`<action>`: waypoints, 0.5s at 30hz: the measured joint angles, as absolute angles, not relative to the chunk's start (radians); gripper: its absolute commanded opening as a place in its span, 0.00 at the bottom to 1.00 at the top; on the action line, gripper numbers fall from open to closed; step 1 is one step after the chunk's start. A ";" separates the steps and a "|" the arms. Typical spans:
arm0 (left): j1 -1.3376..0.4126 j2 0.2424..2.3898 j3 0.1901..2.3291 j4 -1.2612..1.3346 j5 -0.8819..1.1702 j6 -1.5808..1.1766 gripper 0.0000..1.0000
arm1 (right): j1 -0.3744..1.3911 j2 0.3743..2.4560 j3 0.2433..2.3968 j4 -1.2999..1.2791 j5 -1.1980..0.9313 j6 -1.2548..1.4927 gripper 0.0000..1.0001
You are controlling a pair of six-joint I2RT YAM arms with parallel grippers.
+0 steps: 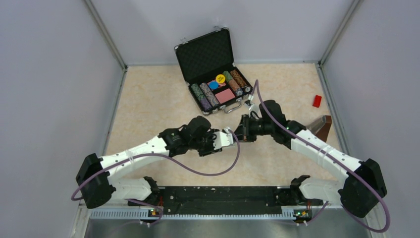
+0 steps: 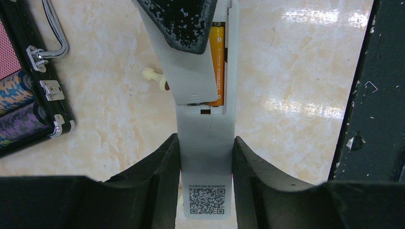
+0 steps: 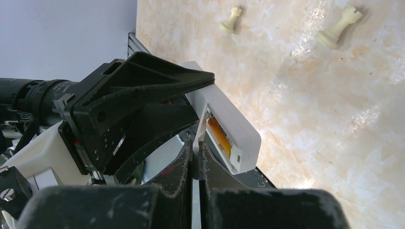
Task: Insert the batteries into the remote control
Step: Load the battery cover into the remote control.
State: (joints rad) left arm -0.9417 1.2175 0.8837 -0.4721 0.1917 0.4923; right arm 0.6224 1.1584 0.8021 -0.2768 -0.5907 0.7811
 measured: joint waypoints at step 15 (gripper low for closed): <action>-0.942 1.234 0.894 -0.472 0.182 0.486 0.00 | 0.626 1.158 0.802 -0.269 -0.588 0.783 0.00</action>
State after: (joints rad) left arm -0.9417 1.2335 0.8936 -0.4721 0.1822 0.4862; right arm 0.6258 1.1584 0.8021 -0.2687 -0.5884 0.7826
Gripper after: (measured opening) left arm 0.435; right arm 0.015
